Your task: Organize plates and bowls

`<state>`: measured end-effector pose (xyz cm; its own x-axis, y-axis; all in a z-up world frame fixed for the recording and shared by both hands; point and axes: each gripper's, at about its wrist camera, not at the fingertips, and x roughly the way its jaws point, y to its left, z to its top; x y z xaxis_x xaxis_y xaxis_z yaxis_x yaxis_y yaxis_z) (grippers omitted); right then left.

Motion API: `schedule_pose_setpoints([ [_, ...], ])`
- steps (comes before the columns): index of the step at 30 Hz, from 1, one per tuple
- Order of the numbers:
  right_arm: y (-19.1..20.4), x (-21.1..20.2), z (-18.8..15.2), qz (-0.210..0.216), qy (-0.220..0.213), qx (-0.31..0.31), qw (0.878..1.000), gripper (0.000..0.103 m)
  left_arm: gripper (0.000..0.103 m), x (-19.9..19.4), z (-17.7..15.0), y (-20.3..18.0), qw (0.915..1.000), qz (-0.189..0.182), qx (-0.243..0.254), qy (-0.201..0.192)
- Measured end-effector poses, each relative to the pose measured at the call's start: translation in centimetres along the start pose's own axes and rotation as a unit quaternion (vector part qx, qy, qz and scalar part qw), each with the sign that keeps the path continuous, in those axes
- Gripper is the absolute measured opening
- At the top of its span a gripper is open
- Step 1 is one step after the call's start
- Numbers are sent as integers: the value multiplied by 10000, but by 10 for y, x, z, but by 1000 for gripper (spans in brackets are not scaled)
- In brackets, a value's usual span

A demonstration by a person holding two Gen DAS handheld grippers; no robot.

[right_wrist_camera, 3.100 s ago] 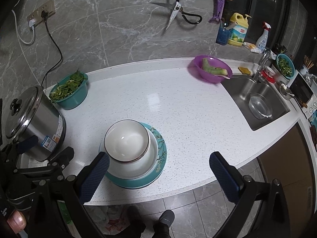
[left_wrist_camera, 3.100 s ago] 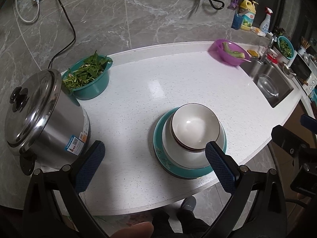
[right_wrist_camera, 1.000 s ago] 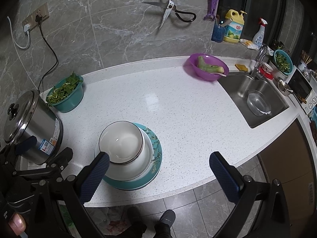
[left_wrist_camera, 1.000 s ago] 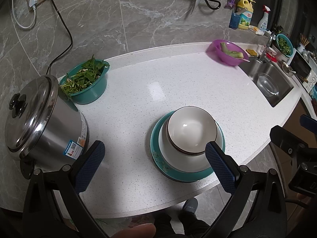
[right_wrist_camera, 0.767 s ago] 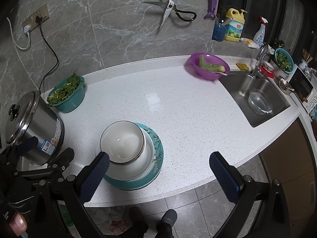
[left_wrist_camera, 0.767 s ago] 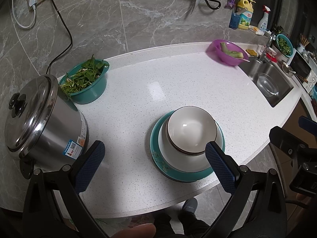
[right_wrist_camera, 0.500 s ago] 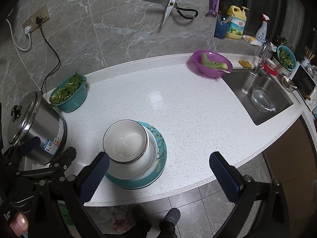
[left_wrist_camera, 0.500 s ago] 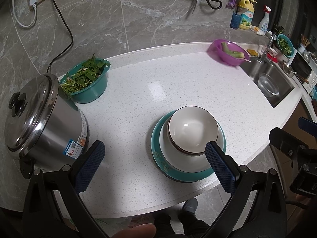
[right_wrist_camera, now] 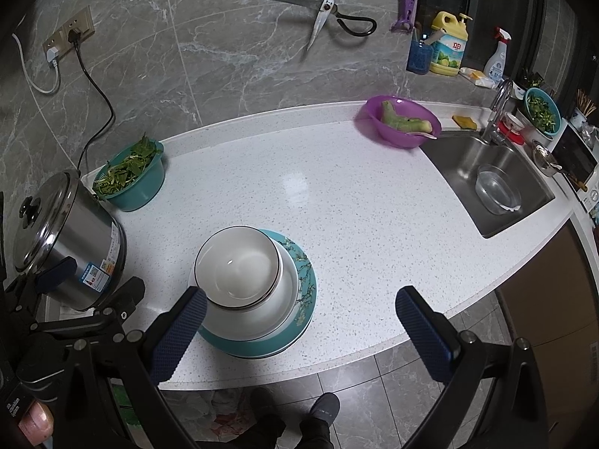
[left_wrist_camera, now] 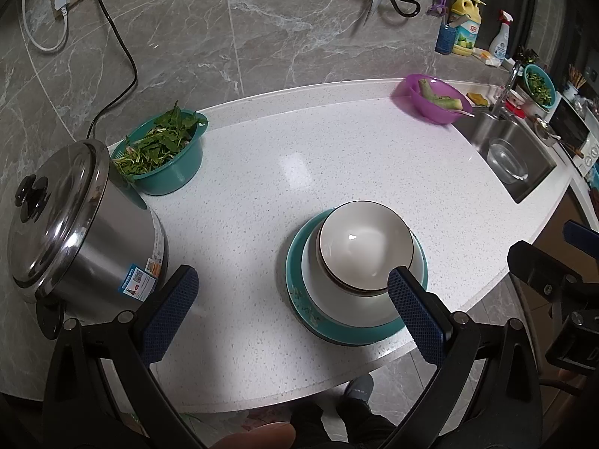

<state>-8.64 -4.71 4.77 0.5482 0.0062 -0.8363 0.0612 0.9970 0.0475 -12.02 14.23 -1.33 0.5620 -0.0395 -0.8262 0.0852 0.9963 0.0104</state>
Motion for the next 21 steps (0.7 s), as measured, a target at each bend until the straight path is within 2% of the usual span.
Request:
schedule_pose_setpoints([
  [21,0,0,1,3,6,-9,10000,103,103,2,2,2,10000,2,-1,7],
])
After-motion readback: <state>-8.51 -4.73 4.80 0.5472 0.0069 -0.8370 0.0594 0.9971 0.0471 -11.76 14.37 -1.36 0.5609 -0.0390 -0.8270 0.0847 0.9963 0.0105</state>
